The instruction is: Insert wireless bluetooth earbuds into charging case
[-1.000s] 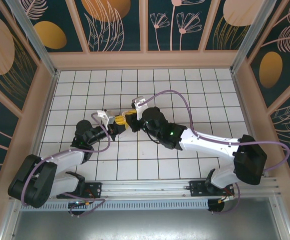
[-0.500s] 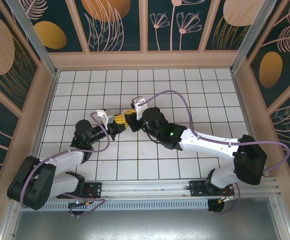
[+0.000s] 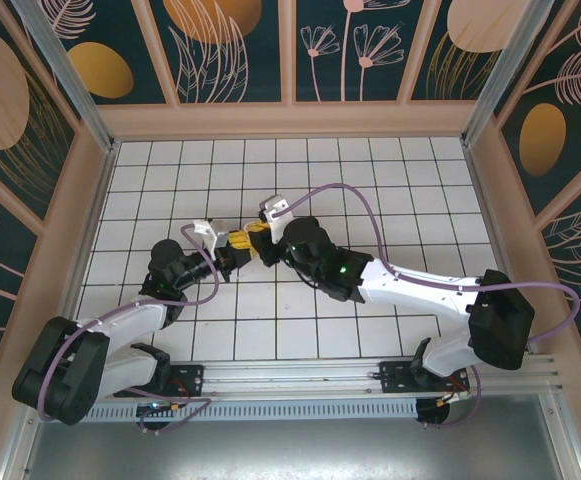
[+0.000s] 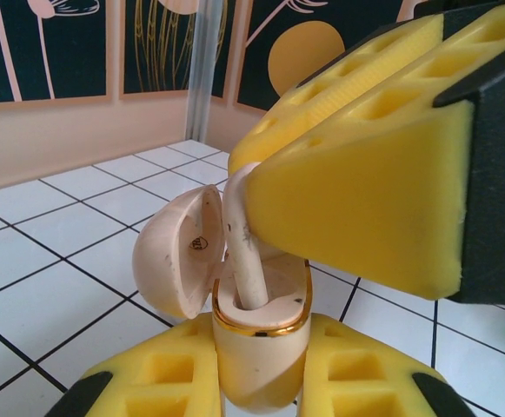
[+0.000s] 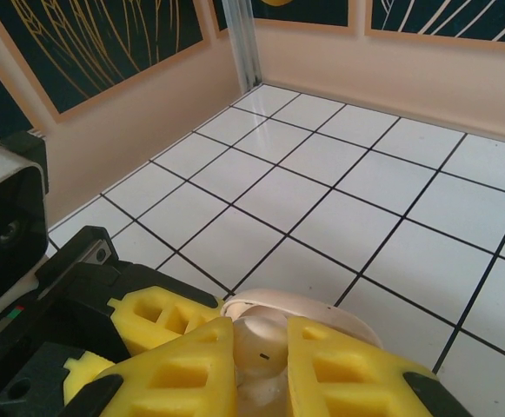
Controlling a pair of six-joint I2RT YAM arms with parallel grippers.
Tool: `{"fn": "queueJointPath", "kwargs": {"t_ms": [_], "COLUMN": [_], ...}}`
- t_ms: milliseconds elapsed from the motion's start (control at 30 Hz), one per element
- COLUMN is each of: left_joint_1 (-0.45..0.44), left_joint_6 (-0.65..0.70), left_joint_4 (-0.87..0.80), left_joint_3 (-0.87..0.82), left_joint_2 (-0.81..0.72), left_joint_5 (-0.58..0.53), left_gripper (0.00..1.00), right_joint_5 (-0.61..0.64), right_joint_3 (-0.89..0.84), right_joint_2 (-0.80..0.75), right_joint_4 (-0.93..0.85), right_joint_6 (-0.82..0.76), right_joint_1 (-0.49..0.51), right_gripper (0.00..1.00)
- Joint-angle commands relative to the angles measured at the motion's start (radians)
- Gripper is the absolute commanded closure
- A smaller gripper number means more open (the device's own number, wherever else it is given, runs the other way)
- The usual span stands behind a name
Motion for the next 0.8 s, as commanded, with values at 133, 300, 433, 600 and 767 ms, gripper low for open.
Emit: {"fn": "queueJointPath", "kwargs": {"t_ms": [133, 300, 433, 600, 767], "left_joint_1": [-0.005, -0.005, -0.005, -0.005, -0.005], "left_joint_6": [-0.005, -0.01, -0.009, -0.008, -0.007], "left_joint_4": [0.081, 0.093, 0.093, 0.094, 0.092], "left_joint_3": [0.044, 0.045, 0.045, 0.049, 0.048], "left_joint_2": [-0.026, -0.018, -0.018, -0.02, -0.021], "left_joint_5": [0.012, 0.021, 0.023, 0.033, 0.038], "left_gripper": [0.85, 0.86, 0.85, 0.85, 0.85], "right_joint_5": [-0.036, -0.039, -0.036, -0.05, -0.065], "right_joint_3": [-0.034, -0.033, -0.034, -0.033, -0.023], "right_joint_2": [0.014, 0.012, 0.004, -0.003, -0.002], "right_joint_4": [-0.053, -0.068, -0.082, -0.094, -0.115], "right_joint_6": [-0.06, -0.074, -0.091, -0.114, -0.13], "right_joint_1": [0.024, 0.024, 0.024, 0.022, 0.016], "right_gripper": [0.83, 0.83, 0.82, 0.82, 0.82]}}
